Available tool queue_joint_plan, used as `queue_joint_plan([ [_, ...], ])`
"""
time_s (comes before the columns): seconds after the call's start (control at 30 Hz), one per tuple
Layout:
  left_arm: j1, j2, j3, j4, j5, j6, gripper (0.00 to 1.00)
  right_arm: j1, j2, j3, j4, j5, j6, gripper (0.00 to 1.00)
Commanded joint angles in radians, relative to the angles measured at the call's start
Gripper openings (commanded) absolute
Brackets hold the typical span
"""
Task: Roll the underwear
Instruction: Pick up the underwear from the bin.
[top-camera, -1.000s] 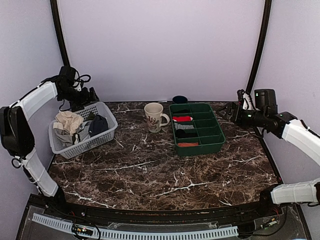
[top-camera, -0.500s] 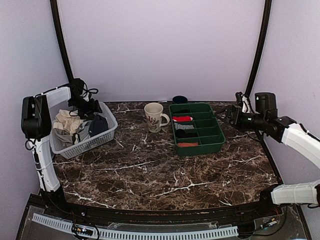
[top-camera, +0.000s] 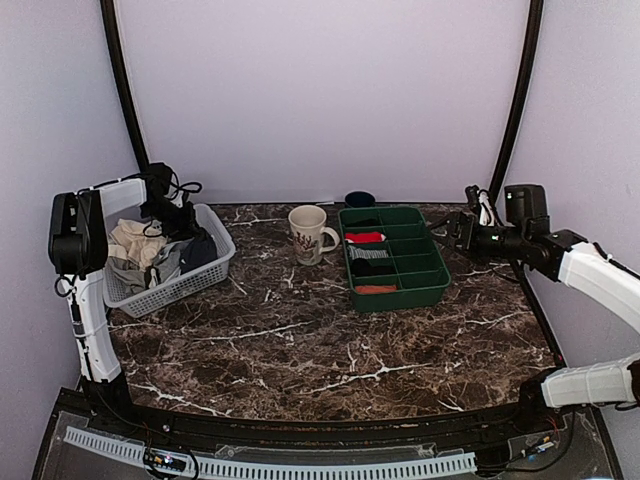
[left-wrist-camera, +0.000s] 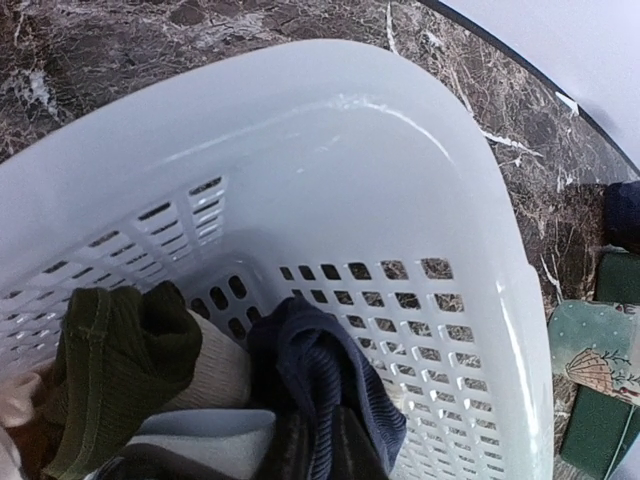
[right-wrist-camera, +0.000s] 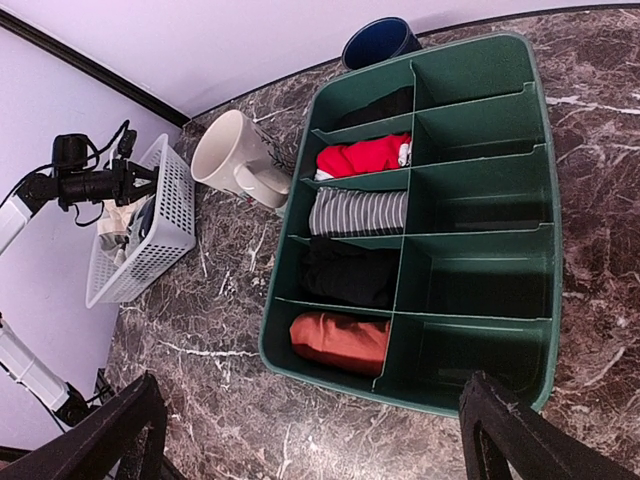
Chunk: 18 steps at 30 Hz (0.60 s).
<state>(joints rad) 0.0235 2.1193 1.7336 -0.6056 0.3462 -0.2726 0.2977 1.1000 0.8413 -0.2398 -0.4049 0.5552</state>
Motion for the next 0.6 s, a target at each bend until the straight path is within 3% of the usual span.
queue_joint_plan([
  [0.0,0.001,-0.008,0.026,-0.022,0.018,0.009,0.04,-0.008,0.008,0.039,0.028,-0.022,-0.015,1.00],
  [0.03,0.000,-0.014,0.033,-0.029,0.017,0.009,0.00,-0.007,0.007,0.041,0.028,-0.024,-0.016,1.00],
  [0.57,-0.024,-0.281,0.020,-0.040,0.036,-0.007,0.00,-0.008,-0.006,0.021,0.072,-0.065,-0.012,1.00],
])
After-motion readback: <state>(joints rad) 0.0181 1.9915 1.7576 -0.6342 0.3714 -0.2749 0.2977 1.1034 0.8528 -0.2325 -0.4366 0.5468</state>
